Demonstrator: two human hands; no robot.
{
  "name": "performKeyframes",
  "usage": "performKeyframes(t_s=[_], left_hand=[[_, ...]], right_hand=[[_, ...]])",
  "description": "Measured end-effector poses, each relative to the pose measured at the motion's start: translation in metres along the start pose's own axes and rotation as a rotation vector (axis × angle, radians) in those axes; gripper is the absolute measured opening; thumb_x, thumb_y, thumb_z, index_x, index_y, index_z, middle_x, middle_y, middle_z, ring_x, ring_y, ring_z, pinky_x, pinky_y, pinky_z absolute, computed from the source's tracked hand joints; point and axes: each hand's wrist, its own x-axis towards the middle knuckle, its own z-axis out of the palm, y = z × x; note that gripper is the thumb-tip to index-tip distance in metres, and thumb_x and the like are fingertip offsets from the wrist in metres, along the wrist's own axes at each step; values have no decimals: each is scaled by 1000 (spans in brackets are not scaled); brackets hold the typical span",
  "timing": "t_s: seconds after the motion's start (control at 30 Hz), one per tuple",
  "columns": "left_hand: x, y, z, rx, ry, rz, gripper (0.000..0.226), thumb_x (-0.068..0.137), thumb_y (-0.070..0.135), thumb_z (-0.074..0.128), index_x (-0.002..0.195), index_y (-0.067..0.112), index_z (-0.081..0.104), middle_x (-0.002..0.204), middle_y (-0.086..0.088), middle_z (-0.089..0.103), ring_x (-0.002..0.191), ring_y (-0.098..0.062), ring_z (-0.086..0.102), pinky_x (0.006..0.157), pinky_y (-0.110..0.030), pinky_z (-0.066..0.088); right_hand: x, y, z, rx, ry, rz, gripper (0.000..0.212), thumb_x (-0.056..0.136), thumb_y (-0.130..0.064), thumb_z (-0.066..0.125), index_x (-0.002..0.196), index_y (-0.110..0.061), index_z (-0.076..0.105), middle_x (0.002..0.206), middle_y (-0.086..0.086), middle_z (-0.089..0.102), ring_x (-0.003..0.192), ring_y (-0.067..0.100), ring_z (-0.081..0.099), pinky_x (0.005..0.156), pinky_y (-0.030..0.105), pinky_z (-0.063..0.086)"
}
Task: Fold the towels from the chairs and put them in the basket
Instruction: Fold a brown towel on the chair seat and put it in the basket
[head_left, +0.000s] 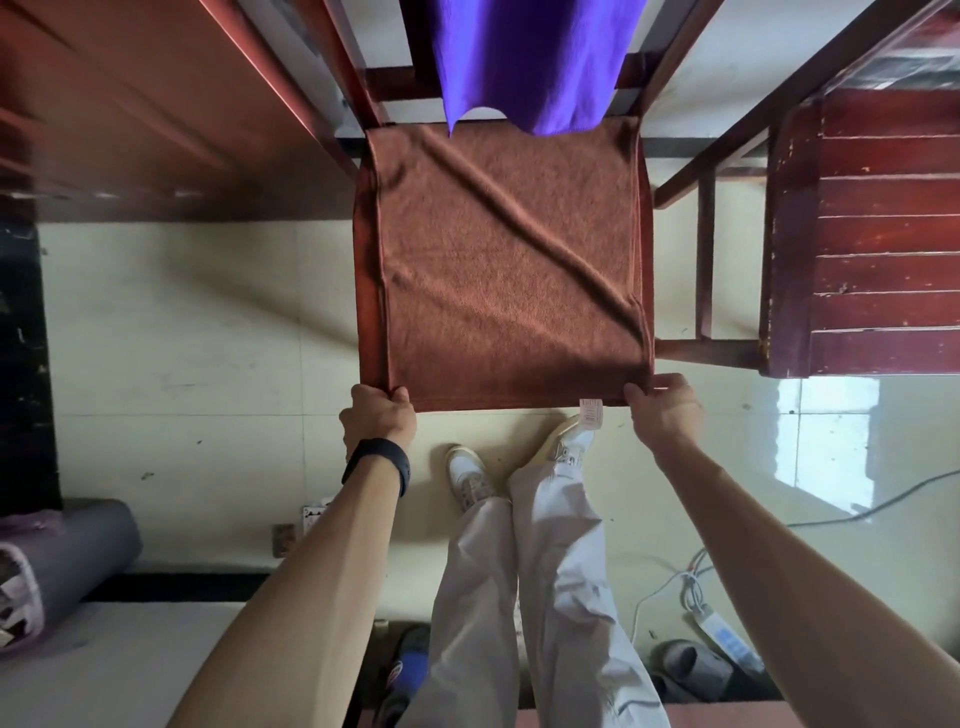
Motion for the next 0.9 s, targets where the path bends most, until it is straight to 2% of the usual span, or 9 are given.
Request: performKeyframes(t_s=[0.1, 0.2, 0.3, 0.37, 0.43, 0.6, 0.7, 0.77, 0.9], left_hand=[[-2, 5, 1, 66, -15, 44, 31, 96, 40, 54, 109, 13, 63, 114, -15, 67, 109, -42, 60, 88, -42, 46], [-1, 4, -1, 27, -42, 52, 32, 96, 38, 54, 106, 10, 66, 110, -13, 70, 105, -41, 64, 88, -40, 48], [4, -1, -1, -104, -96, 26, 29, 93, 39, 57, 88, 13, 67, 96, -10, 73, 89, -37, 71, 86, -41, 56], [1, -6, -3, -244, -127, -11, 31, 94, 37, 61, 72, 15, 59, 76, -6, 69, 75, -32, 72, 78, -41, 60], [-2, -11, -6, -342, -151, -36, 25, 93, 30, 66, 72, 18, 59, 69, -2, 64, 66, -26, 68, 66, -33, 55], [1, -25, -17, -557, -227, -105, 9, 86, 14, 77, 87, 11, 68, 74, -6, 66, 61, -13, 62, 53, -18, 54], [4, -27, -27, -629, -258, -105, 15, 82, 10, 80, 89, 10, 66, 77, -7, 68, 66, -14, 65, 59, -21, 55], [2, -24, -35, -641, -260, -92, 14, 81, 9, 80, 85, 12, 66, 78, -8, 68, 66, -15, 64, 63, -23, 56], [-12, -15, -65, -694, -329, -77, 21, 83, 6, 78, 84, 17, 60, 81, -11, 68, 57, -12, 51, 53, -17, 47]], right_hand=[[2, -2, 0, 52, -29, 60, 39, 86, -34, 68, 118, -11, 63, 107, 11, 72, 104, 34, 66, 90, 37, 52], [7, 3, -2, 220, -65, 129, 33, 79, -33, 70, 107, -15, 68, 84, 7, 71, 83, 29, 70, 87, 45, 59], [7, 6, -9, 391, -124, 161, 16, 90, -17, 70, 104, -12, 67, 75, 4, 62, 66, 17, 61, 77, 37, 60], [5, 8, -15, 484, -167, 165, 16, 92, -15, 71, 105, -9, 66, 80, 4, 64, 71, 14, 62, 69, 30, 57], [4, 11, -20, 540, -193, 165, 18, 91, -17, 73, 106, -9, 65, 86, 6, 68, 78, 15, 67, 70, 29, 56], [4, 13, -28, 563, -224, 193, 22, 86, -18, 79, 100, -6, 68, 79, 10, 67, 70, 16, 66, 65, 26, 58], [5, 11, -28, 583, -226, 208, 25, 83, -16, 82, 101, -2, 71, 71, 9, 68, 58, 11, 66, 55, 18, 56], [3, 8, -31, 589, -244, 215, 29, 81, -17, 84, 102, -2, 71, 70, 8, 69, 59, 10, 66, 59, 19, 56], [-12, -1, -52, 681, -304, 221, 37, 79, -14, 84, 111, -3, 68, 81, 10, 73, 69, 15, 70, 72, 26, 59]])
